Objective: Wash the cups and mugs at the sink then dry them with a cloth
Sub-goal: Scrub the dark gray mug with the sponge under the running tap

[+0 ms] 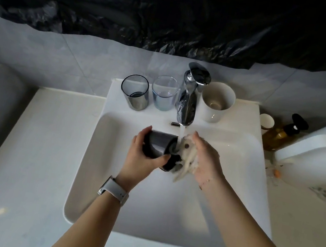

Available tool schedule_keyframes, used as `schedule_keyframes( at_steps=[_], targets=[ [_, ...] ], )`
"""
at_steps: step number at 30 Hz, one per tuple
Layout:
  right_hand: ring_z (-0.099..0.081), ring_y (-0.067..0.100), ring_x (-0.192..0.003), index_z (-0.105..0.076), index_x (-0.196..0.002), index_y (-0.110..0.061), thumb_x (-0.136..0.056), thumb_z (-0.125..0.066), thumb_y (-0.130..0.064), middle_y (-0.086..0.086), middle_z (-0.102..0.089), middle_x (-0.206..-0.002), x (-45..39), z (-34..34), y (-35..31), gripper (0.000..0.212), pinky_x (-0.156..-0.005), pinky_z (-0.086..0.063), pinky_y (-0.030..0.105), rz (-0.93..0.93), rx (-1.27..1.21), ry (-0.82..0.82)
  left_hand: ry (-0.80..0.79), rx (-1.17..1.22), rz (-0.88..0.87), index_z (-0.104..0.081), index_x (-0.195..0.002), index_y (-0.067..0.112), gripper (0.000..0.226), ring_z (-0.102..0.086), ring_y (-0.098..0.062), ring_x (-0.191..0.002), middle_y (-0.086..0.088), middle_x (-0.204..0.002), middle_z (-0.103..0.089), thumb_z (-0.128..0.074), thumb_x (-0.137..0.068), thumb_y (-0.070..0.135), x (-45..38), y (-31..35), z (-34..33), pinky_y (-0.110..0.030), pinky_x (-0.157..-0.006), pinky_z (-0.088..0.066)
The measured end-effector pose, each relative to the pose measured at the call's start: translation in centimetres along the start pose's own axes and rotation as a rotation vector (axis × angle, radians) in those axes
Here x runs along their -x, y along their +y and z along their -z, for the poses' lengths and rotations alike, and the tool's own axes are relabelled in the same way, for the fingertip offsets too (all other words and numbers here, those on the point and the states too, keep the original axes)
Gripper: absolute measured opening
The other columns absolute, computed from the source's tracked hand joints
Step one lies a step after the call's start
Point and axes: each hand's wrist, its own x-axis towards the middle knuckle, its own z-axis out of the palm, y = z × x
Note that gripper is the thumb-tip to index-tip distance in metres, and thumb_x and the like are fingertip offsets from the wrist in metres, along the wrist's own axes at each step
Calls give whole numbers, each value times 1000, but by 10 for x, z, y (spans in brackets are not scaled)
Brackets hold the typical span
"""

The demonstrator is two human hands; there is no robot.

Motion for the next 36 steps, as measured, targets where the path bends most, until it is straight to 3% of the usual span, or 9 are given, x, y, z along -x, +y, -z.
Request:
schedule_keyframes(
  at_steps=[3,7,10,14,21,24,28,33,36],
  targets=[
    [-53,22,-52,-72,-93,-15,-90,-60,-42,13,-56,-54,18,31,-2,30,-42,-40,19,98,187,28,-18,-306,-138,-39,-143,25,96,-50,-11,-108,8,-117,-43,-84,-59,39,-3,18,-22,-18,-92,-38],
    [-57,14,-58,-71,-99,-10,-90,-62,-34,5,-64,-65,30,63,3,27,-44,-42,17,168,177,79,-53,-504,-147,-45,-135,23,80,-52,-18,-94,1,-113,-48,-80,-66,44,-10,37,-43,-31,-86,-46],
    [-58,16,-68,-70,-95,-7,-91,-63,-29,13,-69,-80,35,77,2,24,-53,-44,21,211,161,95,-107,-124,112,-59,-116,27,55,-62,-25,-101,0,-110,-60,-69,-68,51,-17,46,-49,-45,-89,-54],
    [-51,11,-54,-69,-87,-6,-91,-61,-28,6,-64,-68,35,81,-9,23,-42,-36,14,294,242,95,-183,383,451,-61,-101,19,25,-61,-23,-95,-7,-105,-60,-45,-96,39,-12,57,-50,-59,-89,-53],
    [-53,1,-52,-54,-80,4,-89,-61,-39,18,-59,-73,36,53,-57,44,-55,-39,20,517,469,58,-247,553,494,-60,-112,16,26,-54,-24,-103,-6,-111,-54,-46,-91,23,-12,51,-33,-56,-89,-54],
    [-60,9,-58,-57,-60,-11,-88,-56,-53,5,-56,-58,49,24,-93,51,-60,-41,25,522,433,7,-286,408,396,-55,-121,16,43,-56,-19,-95,-4,-106,-53,-56,-80,26,-9,50,-26,-55,-90,-54],
    [-66,24,-68,-64,-93,6,-88,-53,-57,22,-65,-81,49,-11,-127,64,-68,-48,30,547,446,1,-268,329,315,-56,-124,23,53,-62,-19,-96,-8,-119,-58,-63,-71,28,-1,46,-16,-52,-84,-58],
    [-52,11,-39,-70,-85,-9,-89,-61,-41,0,-60,-55,41,-19,-131,33,-43,-41,15,370,404,-83,-219,330,271,-54,-128,21,62,-64,-19,-98,-7,-127,-55,-66,-68,26,9,44,-5,-44,-77,-61],
    [-50,7,-43,-71,-88,-12,-90,-61,-42,-4,-62,-59,46,-6,-119,32,-40,-36,11,341,439,-130,-191,323,260,-53,-129,21,65,-64,-20,-99,-7,-128,-53,-68,-66,26,14,43,-1,-37,-68,-61]
  ],
)
